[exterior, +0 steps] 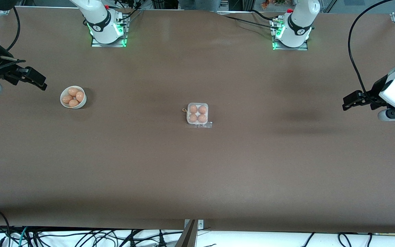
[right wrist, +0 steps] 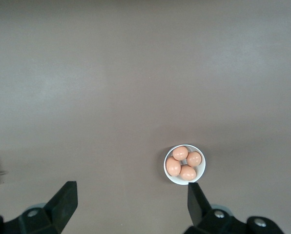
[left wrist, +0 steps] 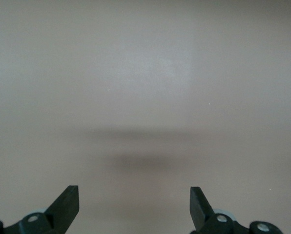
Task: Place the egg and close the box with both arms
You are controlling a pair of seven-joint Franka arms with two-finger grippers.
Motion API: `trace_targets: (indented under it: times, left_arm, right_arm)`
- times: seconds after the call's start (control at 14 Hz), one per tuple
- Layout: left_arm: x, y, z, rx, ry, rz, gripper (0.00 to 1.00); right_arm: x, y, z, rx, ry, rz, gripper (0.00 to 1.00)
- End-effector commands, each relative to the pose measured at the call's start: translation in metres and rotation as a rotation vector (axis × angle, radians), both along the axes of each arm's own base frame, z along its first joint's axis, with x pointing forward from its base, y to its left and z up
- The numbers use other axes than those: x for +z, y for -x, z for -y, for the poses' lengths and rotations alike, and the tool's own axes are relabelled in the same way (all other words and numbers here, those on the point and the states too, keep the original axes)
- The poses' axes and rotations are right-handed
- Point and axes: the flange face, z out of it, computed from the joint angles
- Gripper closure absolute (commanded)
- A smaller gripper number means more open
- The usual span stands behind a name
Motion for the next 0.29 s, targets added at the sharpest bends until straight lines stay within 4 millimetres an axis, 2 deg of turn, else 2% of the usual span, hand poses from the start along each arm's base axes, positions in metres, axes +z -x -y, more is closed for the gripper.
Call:
trace_targets:
  times: [0.0,0.22]
  left_arm:
    - [0.0019,0.0064,0.0007,-0.009,0.006,-0.014,0.00]
    - [0.0002,0.0064,-0.0002,-0.009,0.006,-0.018,0.00]
  right_arm:
    - [0.0030,0.0036,-0.0010,0.009,-0.014,0.006,0.00]
    - [0.0030,0.0036,-0.0019,0.010,-0.016,0.006,0.00]
